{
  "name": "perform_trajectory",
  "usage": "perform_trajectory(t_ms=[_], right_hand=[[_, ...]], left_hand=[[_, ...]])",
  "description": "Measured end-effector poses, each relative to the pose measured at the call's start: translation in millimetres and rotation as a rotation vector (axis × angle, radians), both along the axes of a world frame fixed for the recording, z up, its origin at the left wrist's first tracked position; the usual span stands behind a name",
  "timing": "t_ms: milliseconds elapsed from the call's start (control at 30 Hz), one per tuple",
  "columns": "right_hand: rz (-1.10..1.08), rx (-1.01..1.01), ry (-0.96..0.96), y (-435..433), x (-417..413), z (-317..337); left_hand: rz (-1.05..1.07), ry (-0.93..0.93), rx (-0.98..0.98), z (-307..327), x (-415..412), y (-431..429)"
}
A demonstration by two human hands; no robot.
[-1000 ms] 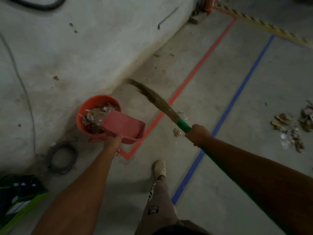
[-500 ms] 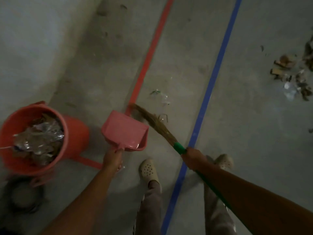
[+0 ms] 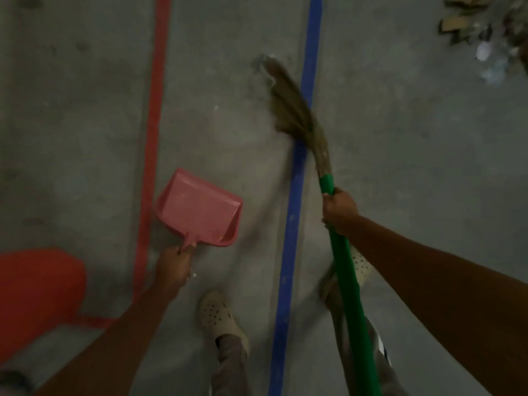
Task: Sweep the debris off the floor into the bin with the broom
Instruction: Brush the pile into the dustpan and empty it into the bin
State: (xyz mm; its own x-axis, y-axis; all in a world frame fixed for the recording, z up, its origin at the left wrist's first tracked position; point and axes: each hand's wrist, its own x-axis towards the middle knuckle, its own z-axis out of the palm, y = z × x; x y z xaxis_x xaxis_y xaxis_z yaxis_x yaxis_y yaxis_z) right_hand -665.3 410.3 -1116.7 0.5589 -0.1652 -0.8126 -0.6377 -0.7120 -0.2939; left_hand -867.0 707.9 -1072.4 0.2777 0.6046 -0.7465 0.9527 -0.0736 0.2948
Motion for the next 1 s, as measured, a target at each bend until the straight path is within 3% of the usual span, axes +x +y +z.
perform_trajectory(t_ms=[133,433,767,900,1000], right_hand=[[-0.149,-0.039,-0.147,-88,72,23],[-0.114,-0.033,-0.382,-210,150,106],[0.211,0.122,-0.235,-168,216,124],[0.179,0.09,-0.059,-131,250,87],[-0.018,0.047,0.066,-126,274,53]], left_hand=[[-0.092,-0.051,-0.025,8,85,-49],[-0.243,-0.201,-0.028,62,273,-148],[-0.323,-0.225,0.05,80,380,-155],[-0.329,-0.154,0.033,58,408,-139],[-0.367,-0.122,0.03,33,436,-126]])
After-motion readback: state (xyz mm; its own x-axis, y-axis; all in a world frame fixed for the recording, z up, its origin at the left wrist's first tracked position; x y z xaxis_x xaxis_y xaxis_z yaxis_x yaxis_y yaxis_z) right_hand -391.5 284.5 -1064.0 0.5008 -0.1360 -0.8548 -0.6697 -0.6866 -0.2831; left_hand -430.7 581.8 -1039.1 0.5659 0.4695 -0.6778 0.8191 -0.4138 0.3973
